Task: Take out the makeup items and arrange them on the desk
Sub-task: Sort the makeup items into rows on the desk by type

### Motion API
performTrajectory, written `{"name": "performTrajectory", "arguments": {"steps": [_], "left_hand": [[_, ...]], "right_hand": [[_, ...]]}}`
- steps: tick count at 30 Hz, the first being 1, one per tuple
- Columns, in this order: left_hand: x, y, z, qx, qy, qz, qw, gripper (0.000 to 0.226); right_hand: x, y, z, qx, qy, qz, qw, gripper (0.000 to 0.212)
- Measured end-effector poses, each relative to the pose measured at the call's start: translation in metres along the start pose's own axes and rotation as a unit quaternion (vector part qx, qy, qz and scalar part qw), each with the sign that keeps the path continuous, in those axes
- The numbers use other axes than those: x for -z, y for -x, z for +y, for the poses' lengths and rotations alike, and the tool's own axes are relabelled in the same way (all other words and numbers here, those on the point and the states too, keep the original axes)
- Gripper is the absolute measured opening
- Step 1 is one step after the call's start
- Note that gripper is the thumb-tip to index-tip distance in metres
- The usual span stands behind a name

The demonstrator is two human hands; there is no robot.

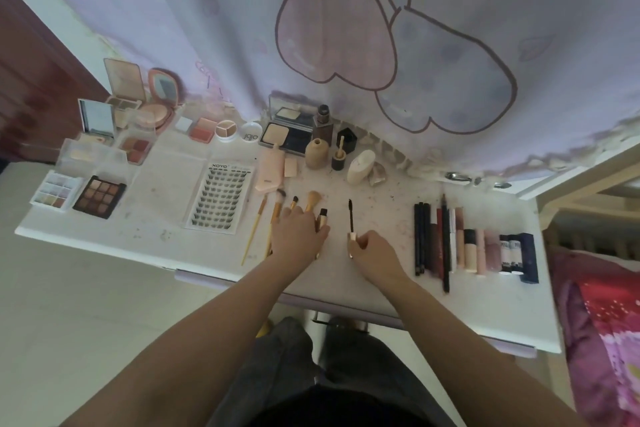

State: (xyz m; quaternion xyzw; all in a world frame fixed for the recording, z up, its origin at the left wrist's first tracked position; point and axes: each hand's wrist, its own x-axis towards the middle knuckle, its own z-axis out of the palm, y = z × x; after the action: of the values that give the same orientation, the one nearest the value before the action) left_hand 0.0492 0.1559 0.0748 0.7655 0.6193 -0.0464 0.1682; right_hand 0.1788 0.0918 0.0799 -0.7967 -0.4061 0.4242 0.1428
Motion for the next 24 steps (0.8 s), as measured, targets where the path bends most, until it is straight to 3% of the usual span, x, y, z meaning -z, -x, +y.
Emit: {"name": "performTrajectory", "arguments": {"steps": [4, 12, 18, 21, 24], "left_hand": [[-0.006, -0.006, -0.006, -0.036, -0.073, 0.027, 0.996, 0.043], [-0.004, -0.01, -0.018, -0.077, -0.101, 0.037, 0.991, 0.044], [0.009, -0.009, 0.01, -0.15, -0.086, 0.078, 0.982, 0.033], [0.006, 0.0, 0.057, -0.202, -0.025, 0.044, 0.978, 0.027], [-0.013, 0.004, 0.106, -0.191, 0.038, -0.049, 0.98, 0.029]], "right_hand": [[-0.023, -0.004, -0.012, -0.009, 0.036, 0.031, 0.999, 0.036], [-0.042, -0.009, -0.03, 0.001, 0.142, 0.04, 0.989, 0.041], [0.006, -0.014, -0.02, -0.012, 0.099, 0.035, 0.994, 0.042], [0.065, -0.025, 0.004, -0.024, 0.116, 0.074, 0.99, 0.024], [0.104, -0.039, 0.02, -0.051, 0.147, 0.073, 0.985, 0.025]]}}
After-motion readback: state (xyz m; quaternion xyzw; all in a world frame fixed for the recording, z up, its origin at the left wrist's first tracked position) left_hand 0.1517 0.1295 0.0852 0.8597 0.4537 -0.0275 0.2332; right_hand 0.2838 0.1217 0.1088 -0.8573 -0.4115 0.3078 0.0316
